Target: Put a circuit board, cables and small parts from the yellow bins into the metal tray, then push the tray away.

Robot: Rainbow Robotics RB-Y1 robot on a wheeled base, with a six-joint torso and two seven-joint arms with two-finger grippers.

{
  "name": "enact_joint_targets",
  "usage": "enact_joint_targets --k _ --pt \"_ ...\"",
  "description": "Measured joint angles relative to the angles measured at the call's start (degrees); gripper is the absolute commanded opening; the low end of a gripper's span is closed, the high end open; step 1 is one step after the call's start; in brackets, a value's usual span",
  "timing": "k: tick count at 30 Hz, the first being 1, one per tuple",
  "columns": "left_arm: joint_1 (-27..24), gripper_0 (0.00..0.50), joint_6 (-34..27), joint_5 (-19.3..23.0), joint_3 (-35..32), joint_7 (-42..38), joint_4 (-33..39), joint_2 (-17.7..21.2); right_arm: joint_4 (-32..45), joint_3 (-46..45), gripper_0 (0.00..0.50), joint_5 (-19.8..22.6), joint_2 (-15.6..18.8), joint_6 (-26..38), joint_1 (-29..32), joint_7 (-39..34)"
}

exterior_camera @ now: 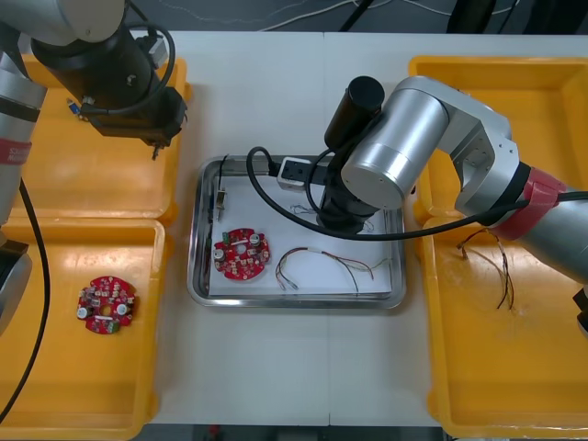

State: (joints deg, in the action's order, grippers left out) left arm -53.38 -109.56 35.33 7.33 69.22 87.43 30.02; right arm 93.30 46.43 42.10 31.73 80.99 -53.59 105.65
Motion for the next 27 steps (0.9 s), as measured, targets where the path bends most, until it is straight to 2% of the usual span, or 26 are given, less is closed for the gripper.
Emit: enact_joint_targets --k 14,27 --pt "0.00 0.000 0.00 -0.29 0.00 0.00 0.00 0.00 -0.01 -0.08 0.500 -0.08 0.00 0.14 -0.06 0.00" --pt "0.00 0.000 0.00 -0.51 0.00 0.00 0.00 0.00 0.12 -4.71 0.500 0.17 0.54 3.76 -0.10 0.00"
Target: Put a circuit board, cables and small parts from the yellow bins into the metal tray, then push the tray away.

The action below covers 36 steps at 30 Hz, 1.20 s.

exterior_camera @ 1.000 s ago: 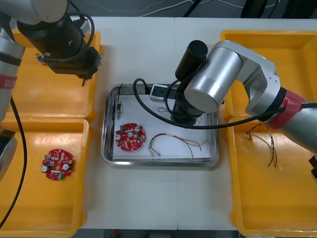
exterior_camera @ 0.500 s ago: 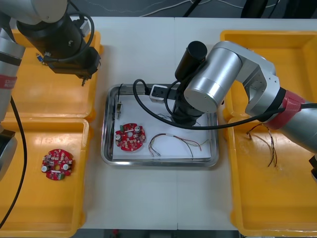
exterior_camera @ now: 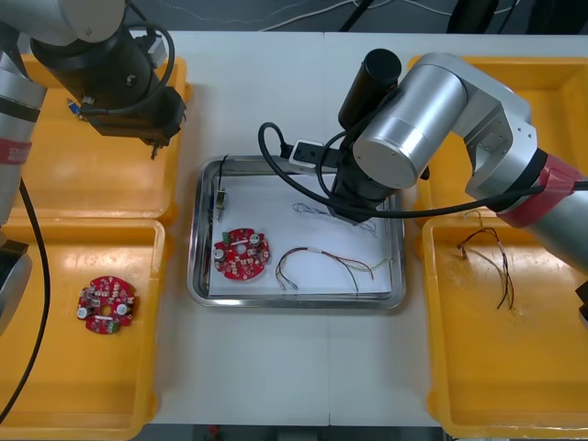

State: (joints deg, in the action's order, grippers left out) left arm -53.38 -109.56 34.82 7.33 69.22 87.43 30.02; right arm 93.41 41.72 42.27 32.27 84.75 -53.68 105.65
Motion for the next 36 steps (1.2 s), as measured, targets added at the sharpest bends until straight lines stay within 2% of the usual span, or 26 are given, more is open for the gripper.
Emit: enact_joint_targets --k 8,17,29,36 --pt "0.00 0.000 0.00 -0.14 0.00 0.00 0.00 0.00 0.06 -0.73 0.500 0.06 0.54 1.06 0.00 0.00" --pt "0.00 0.000 0.00 -0.40 0.00 0.00 0.03 0.00 1.64 -7.87 0.500 2.51 0.56 10.11 0.00 -0.23" --pt "0.04 0.000 -0.01 -0.47 0.00 0.00 0.97 0.00 2.75 -20.61 0.500 3.74 1.42 22.18 -0.01 -13.10" --pt "0.39 0.000 -0.02 -0.38 0.00 0.00 3.90 0.00 3.35 -26.12 0.500 3.80 3.67 24.90 0.13 -20.16"
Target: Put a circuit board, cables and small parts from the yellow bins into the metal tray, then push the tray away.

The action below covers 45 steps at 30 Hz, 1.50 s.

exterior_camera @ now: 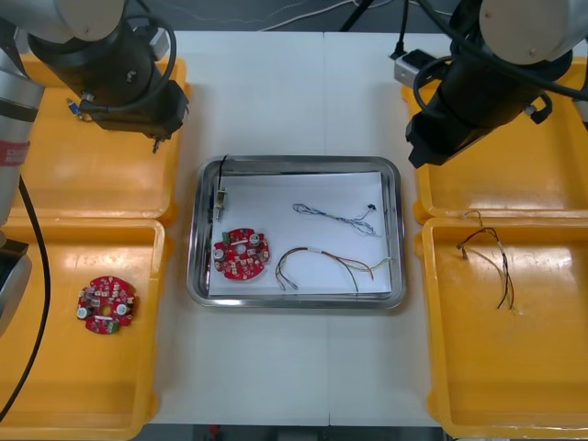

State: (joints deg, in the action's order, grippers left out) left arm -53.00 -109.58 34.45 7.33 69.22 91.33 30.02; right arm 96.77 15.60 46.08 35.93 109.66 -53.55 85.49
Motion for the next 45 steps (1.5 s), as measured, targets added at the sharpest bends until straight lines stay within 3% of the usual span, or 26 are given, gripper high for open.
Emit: enact_joint_targets --k 8,14,25,32,45 --pt "0.68 0.000 -0.01 0.81 0.08 -0.06 2.64 0.00 4.72 -7.47 0.500 0.01 3.12 0.12 3.84 -9.29" --pt "1.85 0.000 -0.01 1.14 2.53 -1.92 5.98 0.00 8.78 -12.59 0.500 0.04 5.68 0.13 8.48 -10.73" --pt "4.10 0.000 0.05 2.12 10.68 -18.76 10.21 0.01 15.00 -23.04 0.500 1.15 8.79 0.14 19.76 -11.20" --pt "5.06 0.000 3.89 0.96 15.20 -21.34 10.36 -0.01 17.92 -30.84 0.500 4.50 9.26 0.15 28.61 -11.20" --pt "7.25 0.000 12.24 -1.61 21.00 -21.35 10.40 -0.06 23.98 -34.51 0.500 2.55 9.27 0.15 38.41 -11.21"
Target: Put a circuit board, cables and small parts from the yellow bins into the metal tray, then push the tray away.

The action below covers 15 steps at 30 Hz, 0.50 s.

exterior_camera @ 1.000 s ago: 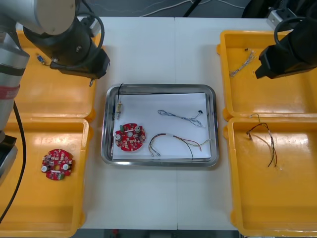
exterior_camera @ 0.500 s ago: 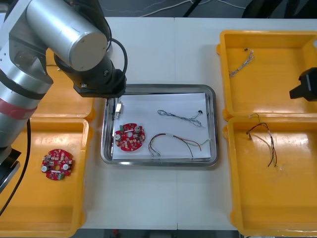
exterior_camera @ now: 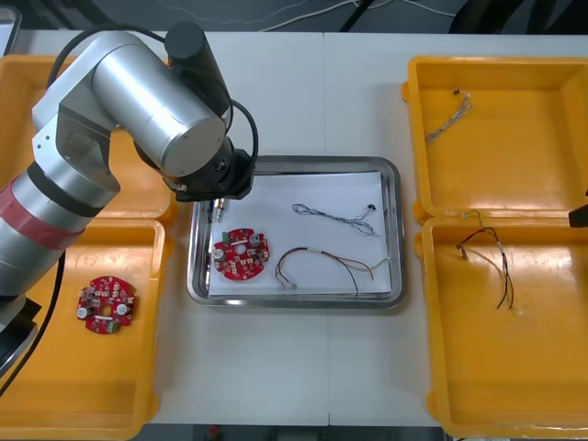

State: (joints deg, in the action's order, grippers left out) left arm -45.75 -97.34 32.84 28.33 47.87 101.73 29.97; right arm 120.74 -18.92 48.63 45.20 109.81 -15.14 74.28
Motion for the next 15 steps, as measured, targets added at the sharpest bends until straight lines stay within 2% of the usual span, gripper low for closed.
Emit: enact_joint_targets --k 15 --pt "0.01 0.000 6.93 -1.46 2.77 0.00 -1.36 -0.70 2.63 0.00 0.500 1.24 0.00 0.00 1.88 -0.04"
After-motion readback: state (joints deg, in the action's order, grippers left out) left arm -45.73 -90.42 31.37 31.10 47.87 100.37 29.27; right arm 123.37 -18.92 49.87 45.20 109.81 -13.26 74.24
